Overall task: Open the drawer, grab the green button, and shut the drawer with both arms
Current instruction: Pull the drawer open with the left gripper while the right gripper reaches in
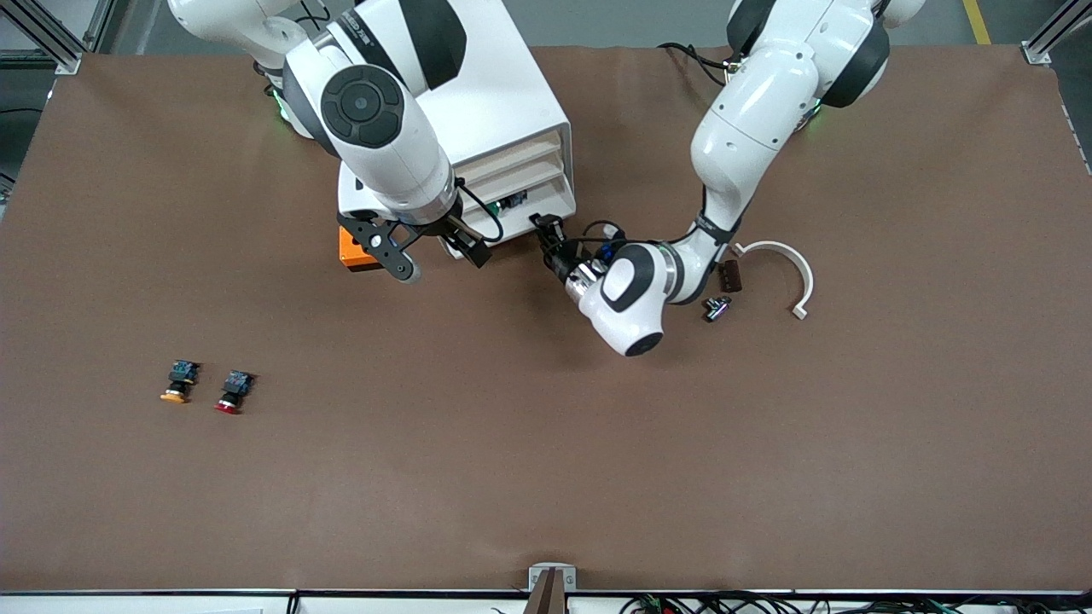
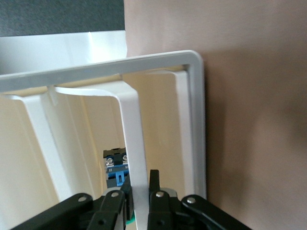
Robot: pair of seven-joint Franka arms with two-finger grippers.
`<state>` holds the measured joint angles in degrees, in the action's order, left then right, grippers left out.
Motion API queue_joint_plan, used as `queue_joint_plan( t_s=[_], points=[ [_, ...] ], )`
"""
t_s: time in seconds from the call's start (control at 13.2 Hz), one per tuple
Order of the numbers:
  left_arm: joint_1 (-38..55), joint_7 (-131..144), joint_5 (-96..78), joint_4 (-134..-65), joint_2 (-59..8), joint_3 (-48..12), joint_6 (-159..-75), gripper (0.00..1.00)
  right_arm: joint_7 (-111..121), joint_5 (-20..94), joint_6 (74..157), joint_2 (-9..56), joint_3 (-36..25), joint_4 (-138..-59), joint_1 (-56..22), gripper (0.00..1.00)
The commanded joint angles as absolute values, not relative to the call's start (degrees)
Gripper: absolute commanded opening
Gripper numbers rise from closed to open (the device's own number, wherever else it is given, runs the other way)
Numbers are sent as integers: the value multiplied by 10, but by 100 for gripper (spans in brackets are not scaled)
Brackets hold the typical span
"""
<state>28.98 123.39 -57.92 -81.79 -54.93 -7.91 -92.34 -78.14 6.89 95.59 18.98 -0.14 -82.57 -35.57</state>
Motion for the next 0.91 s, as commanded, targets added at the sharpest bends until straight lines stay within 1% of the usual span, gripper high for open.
queue_joint_plan(
  t_s=[0.0,0.15,0.3,0.38,0.45,0.53,0.61,0.68,0.83],
  points=[
    [257,1184,-581,-799,-554,-78,-927,0,-776,75,952,214,-6,-811,-360,100],
    [243,1181,-576,-790,-553,-74,-925,0,-783,70,954,226,-7,-812,-373,100],
    [233,1171,-572,-784,-554,-66,-924,0,-801,71,975,233,-7,-823,-378,100],
    [231,1160,-572,-784,-554,-60,-924,2,-827,71,997,236,-7,-836,-385,100],
    [231,1149,-572,-784,-554,-50,-923,9,-852,70,1011,241,-7,-843,-394,100],
    [229,1141,-572,-784,-553,-47,-921,28,-866,69,1014,250,-7,-843,-402,100],
    [227,1129,-572,-784,-553,-46,-921,79,-872,65,1015,258,-7,-843,-411,100],
    [226,1123,-571,-784,-552,-45,-920,100,-880,65,1015,269,-7,-843,-423,100],
    [227,1122,-553,-770,-553,-33,-905,100,-904,62,1023,288,-7,-847,-445,100]
  ],
)
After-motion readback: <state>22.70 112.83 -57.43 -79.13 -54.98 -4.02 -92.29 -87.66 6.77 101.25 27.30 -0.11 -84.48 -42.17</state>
